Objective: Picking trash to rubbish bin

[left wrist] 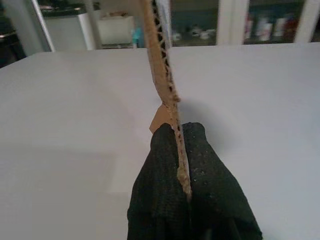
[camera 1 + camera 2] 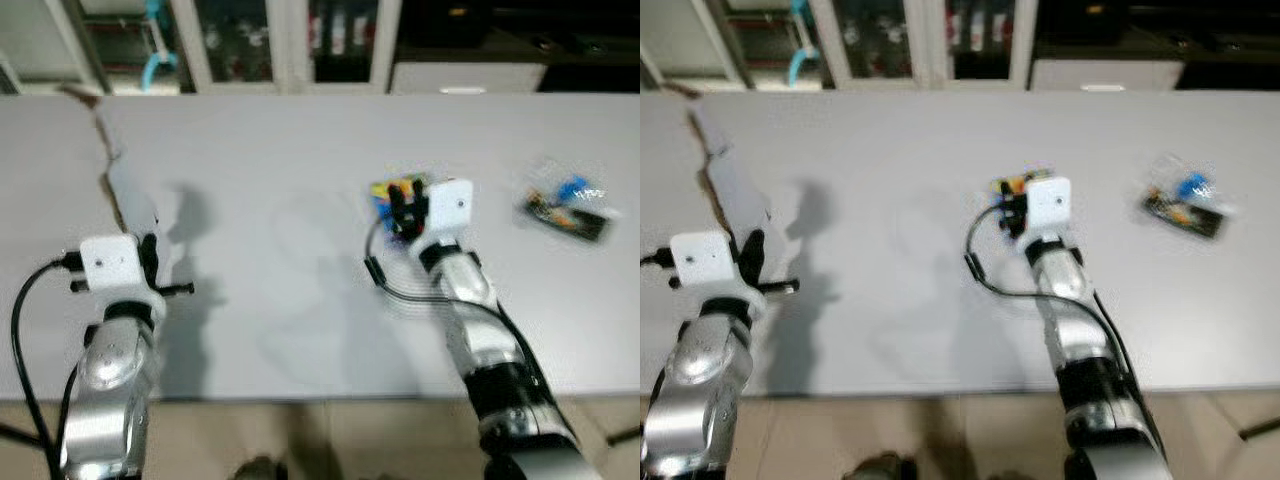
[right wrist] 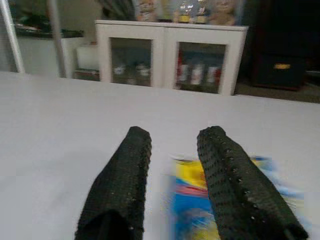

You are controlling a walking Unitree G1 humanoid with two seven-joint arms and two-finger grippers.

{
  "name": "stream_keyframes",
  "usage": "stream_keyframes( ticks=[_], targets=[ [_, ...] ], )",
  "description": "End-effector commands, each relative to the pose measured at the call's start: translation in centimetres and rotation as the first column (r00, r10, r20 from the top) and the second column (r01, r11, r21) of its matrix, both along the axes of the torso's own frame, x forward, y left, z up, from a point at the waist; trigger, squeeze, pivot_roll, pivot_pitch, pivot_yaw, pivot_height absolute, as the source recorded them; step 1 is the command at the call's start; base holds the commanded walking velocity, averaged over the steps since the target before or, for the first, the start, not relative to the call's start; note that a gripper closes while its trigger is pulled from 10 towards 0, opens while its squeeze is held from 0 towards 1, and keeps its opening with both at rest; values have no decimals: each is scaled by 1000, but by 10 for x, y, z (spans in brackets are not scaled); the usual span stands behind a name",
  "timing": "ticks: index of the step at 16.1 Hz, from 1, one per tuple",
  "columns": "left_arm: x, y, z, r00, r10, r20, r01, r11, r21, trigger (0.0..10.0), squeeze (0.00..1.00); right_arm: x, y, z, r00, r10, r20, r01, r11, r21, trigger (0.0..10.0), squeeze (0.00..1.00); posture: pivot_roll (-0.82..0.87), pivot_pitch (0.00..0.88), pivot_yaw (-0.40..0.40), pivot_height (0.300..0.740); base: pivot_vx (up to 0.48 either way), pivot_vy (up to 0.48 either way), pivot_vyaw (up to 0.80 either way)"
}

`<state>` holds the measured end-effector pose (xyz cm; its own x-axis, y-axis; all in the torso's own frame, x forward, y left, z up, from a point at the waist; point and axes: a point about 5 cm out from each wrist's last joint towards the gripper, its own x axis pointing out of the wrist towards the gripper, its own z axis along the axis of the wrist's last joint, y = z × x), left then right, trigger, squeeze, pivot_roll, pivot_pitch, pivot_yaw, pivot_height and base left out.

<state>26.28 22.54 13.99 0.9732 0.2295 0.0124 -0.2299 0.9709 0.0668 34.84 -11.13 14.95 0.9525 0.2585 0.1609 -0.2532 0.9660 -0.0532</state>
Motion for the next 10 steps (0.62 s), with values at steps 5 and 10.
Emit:
stream_keyframes(
  ticks=[5, 10],
  targets=[
    [-2, -2, -3, 1000, 11, -12, -11, 1000, -10, 10000, 0, 1, -2, 5, 1000, 11, 16, -11, 1000, -22, 10000, 1000, 29, 105, 8, 740, 0, 0, 0],
    [-3, -3, -4, 1000, 17, -11, -17, 1000, -22, 10000, 0, 8, -7, 5, 1000, 28, -15, -28, 999, -40, 10000, 1000, 28, 109, -3, 740, 0, 0, 0]
  ],
)
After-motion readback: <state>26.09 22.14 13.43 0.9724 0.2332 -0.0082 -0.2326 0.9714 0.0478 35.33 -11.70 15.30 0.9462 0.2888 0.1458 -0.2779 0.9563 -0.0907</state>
